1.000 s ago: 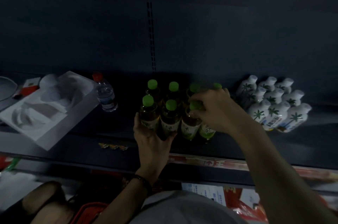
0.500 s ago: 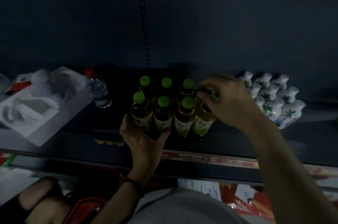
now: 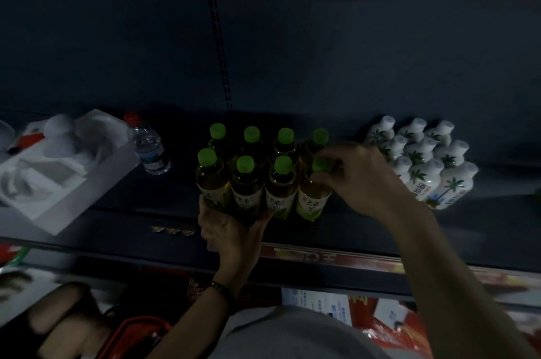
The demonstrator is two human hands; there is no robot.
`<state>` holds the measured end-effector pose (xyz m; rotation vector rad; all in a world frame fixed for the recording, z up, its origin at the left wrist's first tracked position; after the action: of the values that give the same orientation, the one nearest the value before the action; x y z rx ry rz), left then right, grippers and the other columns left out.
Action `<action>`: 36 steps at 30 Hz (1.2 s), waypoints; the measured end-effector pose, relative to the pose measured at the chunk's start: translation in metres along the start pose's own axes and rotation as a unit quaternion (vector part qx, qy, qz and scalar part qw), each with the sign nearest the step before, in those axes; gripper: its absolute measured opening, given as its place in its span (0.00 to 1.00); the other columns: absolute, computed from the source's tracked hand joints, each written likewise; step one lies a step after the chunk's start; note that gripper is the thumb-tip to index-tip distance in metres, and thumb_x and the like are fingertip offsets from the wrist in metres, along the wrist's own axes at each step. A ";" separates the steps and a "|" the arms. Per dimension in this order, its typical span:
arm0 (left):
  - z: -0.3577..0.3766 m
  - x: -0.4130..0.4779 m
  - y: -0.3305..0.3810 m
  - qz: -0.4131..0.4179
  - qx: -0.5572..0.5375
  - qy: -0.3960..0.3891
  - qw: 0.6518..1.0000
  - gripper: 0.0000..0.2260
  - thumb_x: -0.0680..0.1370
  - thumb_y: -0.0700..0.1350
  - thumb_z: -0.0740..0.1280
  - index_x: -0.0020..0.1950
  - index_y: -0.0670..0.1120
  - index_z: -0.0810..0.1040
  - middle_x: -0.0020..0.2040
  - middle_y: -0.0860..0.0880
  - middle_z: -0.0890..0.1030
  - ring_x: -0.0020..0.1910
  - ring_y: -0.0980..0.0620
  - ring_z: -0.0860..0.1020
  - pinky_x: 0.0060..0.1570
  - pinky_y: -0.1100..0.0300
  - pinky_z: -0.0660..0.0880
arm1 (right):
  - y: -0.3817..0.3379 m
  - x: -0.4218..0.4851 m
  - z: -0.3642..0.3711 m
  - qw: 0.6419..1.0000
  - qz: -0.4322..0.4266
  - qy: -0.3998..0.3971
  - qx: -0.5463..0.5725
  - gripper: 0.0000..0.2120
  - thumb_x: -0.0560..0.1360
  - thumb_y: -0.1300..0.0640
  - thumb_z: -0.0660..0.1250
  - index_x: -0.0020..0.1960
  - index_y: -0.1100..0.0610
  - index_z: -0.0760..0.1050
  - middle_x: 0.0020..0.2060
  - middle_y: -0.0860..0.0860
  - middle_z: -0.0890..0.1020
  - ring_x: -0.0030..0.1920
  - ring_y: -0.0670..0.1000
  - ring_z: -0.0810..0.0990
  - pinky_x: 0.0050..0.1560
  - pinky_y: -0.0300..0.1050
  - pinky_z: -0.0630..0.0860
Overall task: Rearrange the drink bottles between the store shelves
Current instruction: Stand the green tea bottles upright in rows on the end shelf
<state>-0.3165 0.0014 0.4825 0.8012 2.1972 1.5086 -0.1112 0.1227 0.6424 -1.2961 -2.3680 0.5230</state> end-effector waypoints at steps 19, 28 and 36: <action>0.048 -0.058 0.021 -0.106 -0.057 -0.045 0.992 0.58 0.69 0.51 0.86 0.84 0.57 0.46 0.80 0.50 0.52 0.79 0.45 0.57 0.79 0.38 0.65 | 0.068 0.046 0.062 0.826 0.250 -0.085 0.498 0.28 0.85 0.33 0.53 0.69 0.50 0.79 0.61 0.49 0.86 0.59 0.50 0.84 0.60 0.48 0.80; 0.066 -0.070 0.036 -0.095 -0.011 -0.038 0.995 0.49 0.73 0.43 0.83 0.81 0.36 0.51 0.73 0.46 0.56 0.63 0.63 0.57 0.71 0.65 0.60 | 0.071 0.036 0.066 0.853 0.213 -0.117 0.461 0.24 0.77 0.24 0.55 0.55 0.35 0.83 0.63 0.45 0.85 0.65 0.49 0.82 0.74 0.59 0.74; 0.065 -0.071 0.038 -0.035 0.007 -0.004 0.999 0.28 0.73 0.37 0.77 0.73 0.45 0.78 0.68 0.17 0.66 0.64 0.26 0.68 0.59 0.28 0.76 | 0.082 0.031 0.068 0.873 0.180 -0.122 0.436 0.44 0.72 0.16 0.54 0.73 0.44 0.78 0.71 0.46 0.80 0.72 0.49 0.78 0.79 0.57 0.68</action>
<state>-0.2137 0.0144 0.4923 0.7253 2.2077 1.4566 -0.1030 0.1813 0.5486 -1.2294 -1.6382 1.7091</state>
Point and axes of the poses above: each hand's wrist, its own x-axis towards the middle knuckle, its own z-axis out of the palm, y = z × x, the point moved 3 cm from there along x, towards the middle knuckle
